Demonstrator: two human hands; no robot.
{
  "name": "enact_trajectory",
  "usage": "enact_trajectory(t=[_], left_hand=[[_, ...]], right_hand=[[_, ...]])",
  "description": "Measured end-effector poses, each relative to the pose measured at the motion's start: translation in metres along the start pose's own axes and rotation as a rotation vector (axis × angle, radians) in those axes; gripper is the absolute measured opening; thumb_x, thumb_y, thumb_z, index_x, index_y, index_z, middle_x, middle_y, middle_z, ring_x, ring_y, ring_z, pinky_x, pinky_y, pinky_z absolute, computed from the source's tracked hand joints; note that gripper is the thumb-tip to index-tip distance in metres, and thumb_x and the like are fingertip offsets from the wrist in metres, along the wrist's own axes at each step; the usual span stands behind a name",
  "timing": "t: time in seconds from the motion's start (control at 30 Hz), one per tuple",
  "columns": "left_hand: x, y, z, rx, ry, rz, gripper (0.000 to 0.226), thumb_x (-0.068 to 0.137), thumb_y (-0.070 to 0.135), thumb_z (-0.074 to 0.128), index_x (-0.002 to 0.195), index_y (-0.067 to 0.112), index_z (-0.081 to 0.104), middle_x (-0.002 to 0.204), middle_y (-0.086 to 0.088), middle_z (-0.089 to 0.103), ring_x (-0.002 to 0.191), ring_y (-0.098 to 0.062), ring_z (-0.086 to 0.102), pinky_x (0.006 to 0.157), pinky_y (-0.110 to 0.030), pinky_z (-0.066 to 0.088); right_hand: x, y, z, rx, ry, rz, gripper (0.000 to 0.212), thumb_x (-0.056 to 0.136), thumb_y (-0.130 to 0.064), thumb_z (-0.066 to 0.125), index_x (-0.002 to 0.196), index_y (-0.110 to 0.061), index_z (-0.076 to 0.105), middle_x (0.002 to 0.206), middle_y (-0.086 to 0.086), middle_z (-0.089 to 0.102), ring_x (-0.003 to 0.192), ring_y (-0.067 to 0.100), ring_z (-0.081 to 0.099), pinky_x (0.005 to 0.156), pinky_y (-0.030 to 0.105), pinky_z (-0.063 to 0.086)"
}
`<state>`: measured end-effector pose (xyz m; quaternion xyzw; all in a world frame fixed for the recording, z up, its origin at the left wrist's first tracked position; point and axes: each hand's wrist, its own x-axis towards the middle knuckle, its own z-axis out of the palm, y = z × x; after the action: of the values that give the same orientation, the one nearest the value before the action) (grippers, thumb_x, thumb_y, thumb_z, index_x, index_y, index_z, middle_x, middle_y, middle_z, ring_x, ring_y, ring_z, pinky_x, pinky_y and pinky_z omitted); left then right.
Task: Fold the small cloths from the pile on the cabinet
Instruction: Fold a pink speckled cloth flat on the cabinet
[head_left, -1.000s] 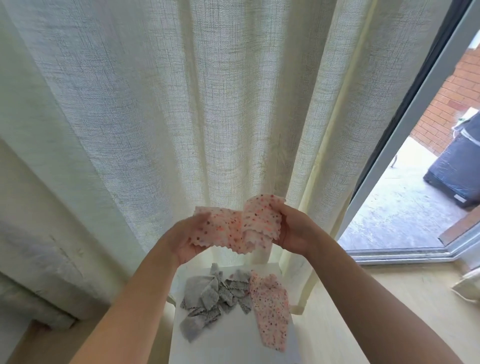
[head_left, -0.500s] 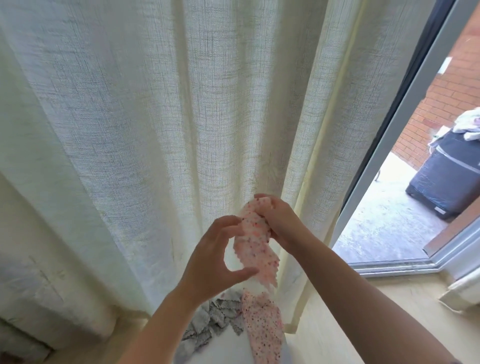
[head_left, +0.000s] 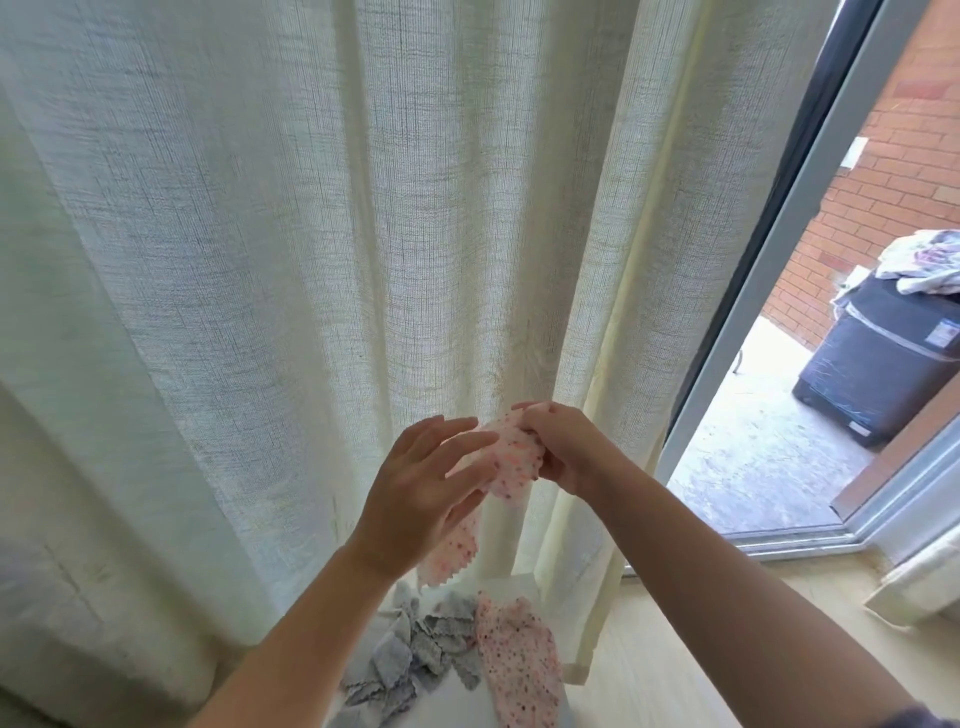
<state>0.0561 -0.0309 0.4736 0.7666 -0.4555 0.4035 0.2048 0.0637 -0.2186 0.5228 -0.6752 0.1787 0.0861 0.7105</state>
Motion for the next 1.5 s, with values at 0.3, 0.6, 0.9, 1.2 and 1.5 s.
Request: enact_trajectory(t=[0.3,0.6,0.9,1.2,1.5], left_hand=[[-0.003,-0.001,0.002,0.013,-0.064,0.061,0.012,0.091,0.019,0.069,0.1,0.015,0.075,0.13,-0.005,0.063,0.121,-0.027,0.057,0.101,-0.043,0.044],[0.007,0.008,-0.004,-0.294,0.141,-0.475,0.013,0.088,0.015,0.062,0.093,0.016,0.074,0.092,0.009,0.072,0.089,-0.005,0.064,0.081,-0.027,0.053],[0.018,-0.005,-0.028,-0.541,0.117,-0.677,0.014,0.086,0.014,0.071,0.096,0.023,0.074,0.088,0.009,0.072,0.083,-0.015,0.069,0.074,-0.032,0.057],[0.024,-0.01,-0.043,-0.504,0.005,-0.5,0.009,0.079,0.01,0.076,0.088,0.012,0.075,0.083,0.01,0.071,0.08,-0.008,0.068,0.074,-0.018,0.053],[0.008,-0.023,-0.049,-0.495,0.035,-0.826,0.019,0.076,0.014,0.079,0.077,0.029,0.069,0.074,0.012,0.07,0.071,-0.01,0.067,0.072,-0.019,0.056]], right_hand=[[0.005,0.009,-0.002,0.257,-0.071,0.266,0.019,0.092,0.005,0.048,0.097,-0.004,0.063,0.058,0.004,0.063,0.045,0.011,0.061,0.039,0.02,0.05],[-0.01,0.004,-0.005,0.006,-0.069,-0.031,0.02,0.099,-0.005,0.043,0.114,-0.012,0.054,0.083,0.01,0.072,0.071,0.024,0.073,0.062,0.032,0.06],[-0.027,0.0,-0.018,-0.681,-0.159,-0.903,0.032,0.094,-0.034,0.058,0.123,-0.048,0.056,0.139,-0.015,0.047,0.129,0.001,0.046,0.104,0.027,0.04],[-0.016,-0.029,-0.014,-1.0,-0.33,-0.877,0.012,0.089,-0.028,0.071,0.099,-0.03,0.066,0.132,-0.008,0.054,0.117,0.005,0.052,0.103,0.024,0.04],[-0.009,-0.037,-0.026,-1.317,-0.346,-0.729,0.016,0.092,-0.035,0.064,0.088,-0.02,0.069,0.089,-0.01,0.071,0.084,0.0,0.063,0.076,0.008,0.042]])
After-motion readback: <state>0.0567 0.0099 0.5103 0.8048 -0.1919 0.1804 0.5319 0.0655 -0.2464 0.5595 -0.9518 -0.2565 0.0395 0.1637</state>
